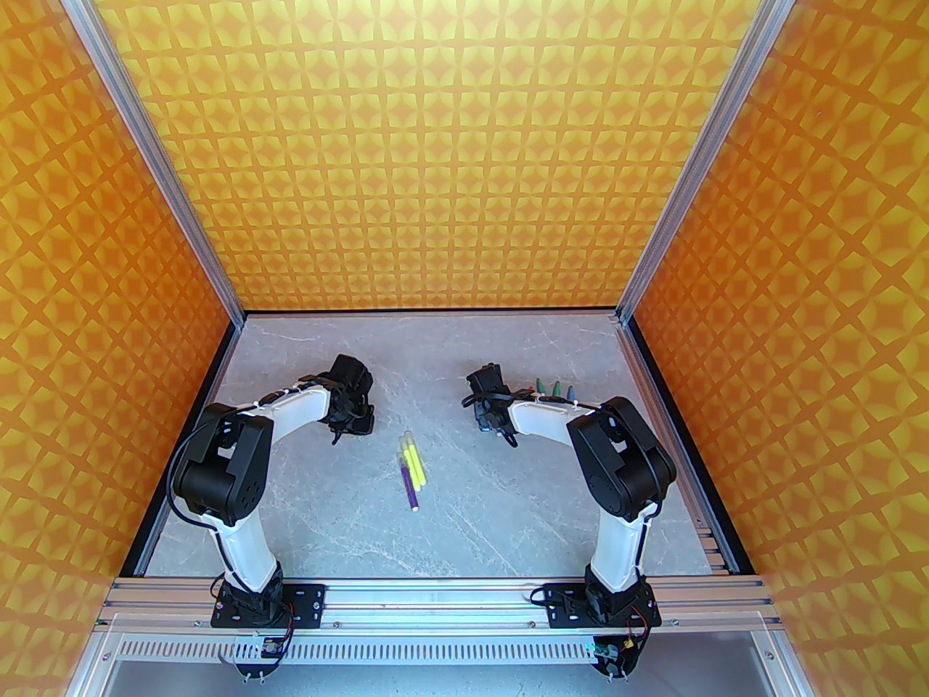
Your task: Open the pen caps
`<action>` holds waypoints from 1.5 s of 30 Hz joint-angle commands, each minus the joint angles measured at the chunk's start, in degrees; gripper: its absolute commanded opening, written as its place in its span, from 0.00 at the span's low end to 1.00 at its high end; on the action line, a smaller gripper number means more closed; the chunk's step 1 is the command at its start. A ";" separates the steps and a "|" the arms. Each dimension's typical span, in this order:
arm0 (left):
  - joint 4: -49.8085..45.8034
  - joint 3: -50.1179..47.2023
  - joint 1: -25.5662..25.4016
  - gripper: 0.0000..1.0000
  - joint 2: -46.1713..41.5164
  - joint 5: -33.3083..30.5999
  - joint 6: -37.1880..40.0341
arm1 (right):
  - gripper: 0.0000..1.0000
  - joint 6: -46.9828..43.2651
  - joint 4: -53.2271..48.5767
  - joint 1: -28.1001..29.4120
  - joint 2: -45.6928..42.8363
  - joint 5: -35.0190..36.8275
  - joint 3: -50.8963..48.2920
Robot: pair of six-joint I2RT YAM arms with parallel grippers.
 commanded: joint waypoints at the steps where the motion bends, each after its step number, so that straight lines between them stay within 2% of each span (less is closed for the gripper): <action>1: -0.16 1.44 -0.32 0.14 1.13 -0.90 0.35 | 0.06 1.40 -1.42 -0.38 1.82 -1.00 1.75; 12: -0.49 0.98 -0.48 0.24 1.52 -0.86 0.54 | 0.11 1.96 -1.97 -0.44 1.73 -1.70 1.69; 29: -1.02 0.93 -0.92 0.29 -0.87 -0.80 0.62 | 0.20 1.78 -4.69 -0.44 -0.57 -1.18 2.21; 35: -0.80 0.43 -1.02 0.31 -4.45 0.18 0.44 | 0.24 1.33 -5.86 -0.44 -2.28 -0.65 2.30; 39: 1.98 -1.45 -1.01 0.35 -8.38 2.35 0.84 | 0.25 0.88 -6.53 -0.42 -3.66 -0.56 2.24; 45: 3.73 -3.85 -0.88 0.43 -14.61 2.53 0.96 | 0.35 -1.76 -7.51 -0.39 -7.90 -3.98 1.45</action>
